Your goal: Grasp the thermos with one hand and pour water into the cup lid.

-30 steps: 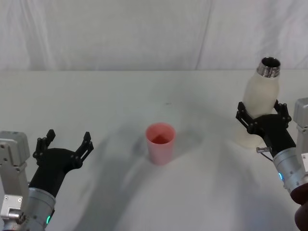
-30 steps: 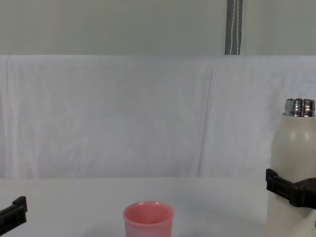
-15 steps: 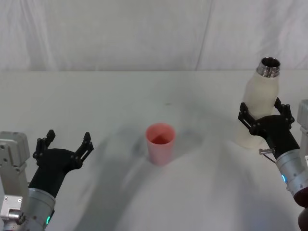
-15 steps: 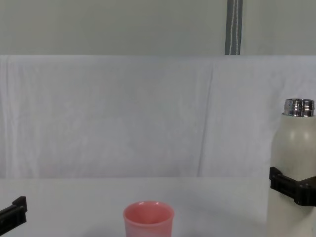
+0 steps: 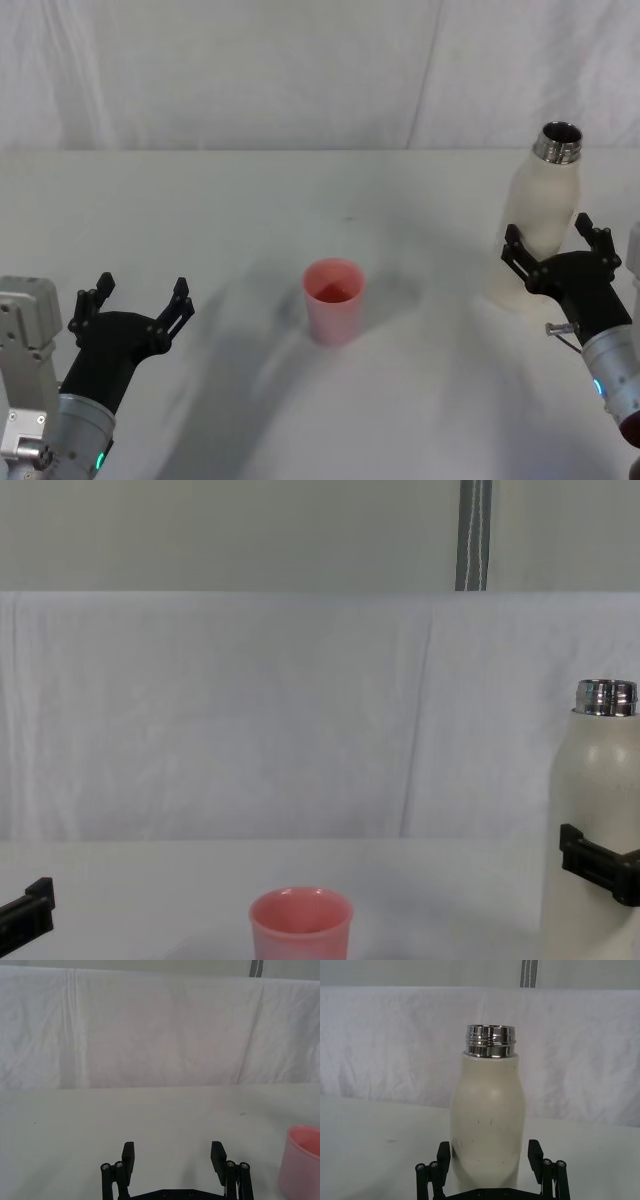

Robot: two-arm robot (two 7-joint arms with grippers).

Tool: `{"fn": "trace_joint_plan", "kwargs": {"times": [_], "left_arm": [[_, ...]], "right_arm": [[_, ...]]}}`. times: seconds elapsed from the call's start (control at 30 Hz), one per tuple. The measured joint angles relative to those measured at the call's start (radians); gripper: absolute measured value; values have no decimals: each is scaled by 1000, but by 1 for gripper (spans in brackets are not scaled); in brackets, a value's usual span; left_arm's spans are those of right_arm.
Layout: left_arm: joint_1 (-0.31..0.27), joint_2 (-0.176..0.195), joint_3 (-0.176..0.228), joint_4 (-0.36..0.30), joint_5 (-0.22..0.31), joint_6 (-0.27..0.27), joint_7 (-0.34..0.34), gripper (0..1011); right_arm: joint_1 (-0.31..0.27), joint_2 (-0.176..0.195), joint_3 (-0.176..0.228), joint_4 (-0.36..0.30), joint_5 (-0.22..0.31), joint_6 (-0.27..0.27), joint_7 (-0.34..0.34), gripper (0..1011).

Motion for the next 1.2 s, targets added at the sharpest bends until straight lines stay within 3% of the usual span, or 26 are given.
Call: {"fn": "trace_joint_plan", "kwargs": {"times": [0.6,1.2], "left_arm": [[0,0,0,0,0,0,0,1001],[0,0,0,0,0,0,0,1001]], "right_arm": [[-102,21,14,-100,-8,10,0,1001],[-172,39,-32,-134,-11,7,38,1001]]}}
